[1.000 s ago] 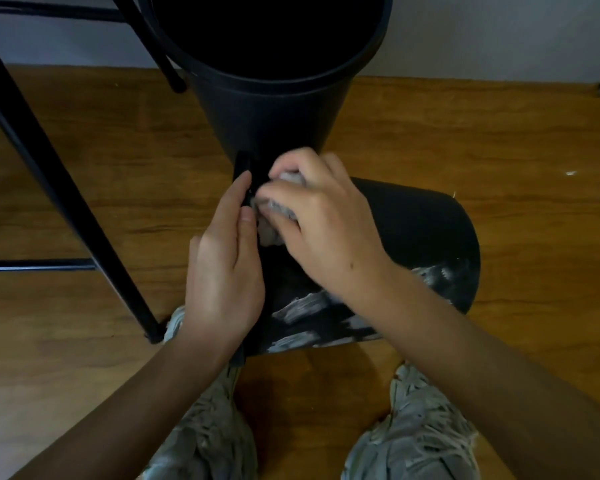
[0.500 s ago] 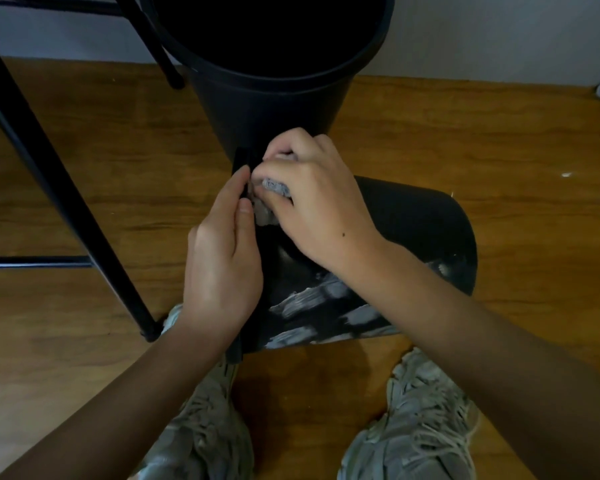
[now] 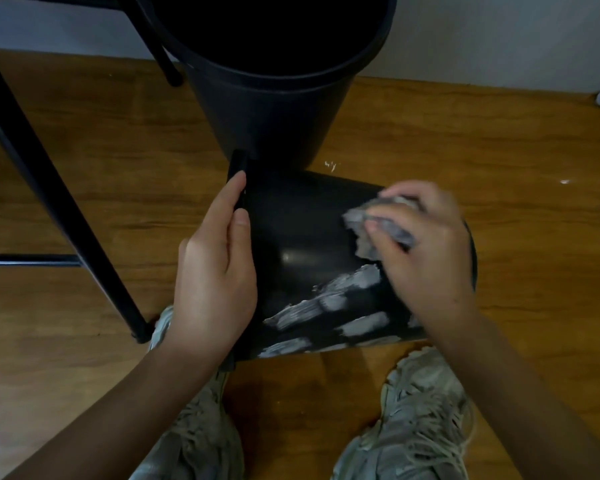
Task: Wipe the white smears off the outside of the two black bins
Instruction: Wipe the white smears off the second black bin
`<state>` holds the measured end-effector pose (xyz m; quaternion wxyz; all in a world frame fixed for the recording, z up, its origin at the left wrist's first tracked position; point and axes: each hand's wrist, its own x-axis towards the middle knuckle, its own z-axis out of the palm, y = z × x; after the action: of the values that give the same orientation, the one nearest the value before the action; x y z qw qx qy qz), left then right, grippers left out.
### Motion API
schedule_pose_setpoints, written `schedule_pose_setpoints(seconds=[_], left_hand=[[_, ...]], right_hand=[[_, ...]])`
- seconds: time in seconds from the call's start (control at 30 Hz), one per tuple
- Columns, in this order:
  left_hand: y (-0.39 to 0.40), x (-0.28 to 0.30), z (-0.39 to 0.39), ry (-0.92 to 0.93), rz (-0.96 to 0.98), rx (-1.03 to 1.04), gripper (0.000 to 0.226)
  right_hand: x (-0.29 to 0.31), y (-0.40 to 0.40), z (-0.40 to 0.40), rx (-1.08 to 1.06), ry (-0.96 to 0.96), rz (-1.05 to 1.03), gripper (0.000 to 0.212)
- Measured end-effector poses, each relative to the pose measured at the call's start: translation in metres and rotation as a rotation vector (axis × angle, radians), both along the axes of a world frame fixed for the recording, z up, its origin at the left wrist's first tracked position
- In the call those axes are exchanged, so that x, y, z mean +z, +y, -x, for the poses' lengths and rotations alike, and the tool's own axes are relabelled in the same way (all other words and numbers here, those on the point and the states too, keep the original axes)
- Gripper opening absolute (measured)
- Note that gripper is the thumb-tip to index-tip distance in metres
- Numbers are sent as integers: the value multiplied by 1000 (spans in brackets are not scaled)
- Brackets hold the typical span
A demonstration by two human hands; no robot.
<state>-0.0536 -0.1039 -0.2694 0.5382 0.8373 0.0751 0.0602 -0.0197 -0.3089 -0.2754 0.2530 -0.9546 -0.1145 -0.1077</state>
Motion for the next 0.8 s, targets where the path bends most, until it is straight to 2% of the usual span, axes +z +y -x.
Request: schedule_pose_setpoints(seconds=[0.23,0.53,0.8], left_hand=[[-1,-1,-3,15,-11,19,39],[-5,3,-6,10,5,32,35],[-11,0,15,6,-119,-22,44]], right_hand=[[-14,-62,10,-206,-36,-8,25],[-16,-64,8,-241,-50,-27,22],[-6,-60,-13,-292,46,-2,15]])
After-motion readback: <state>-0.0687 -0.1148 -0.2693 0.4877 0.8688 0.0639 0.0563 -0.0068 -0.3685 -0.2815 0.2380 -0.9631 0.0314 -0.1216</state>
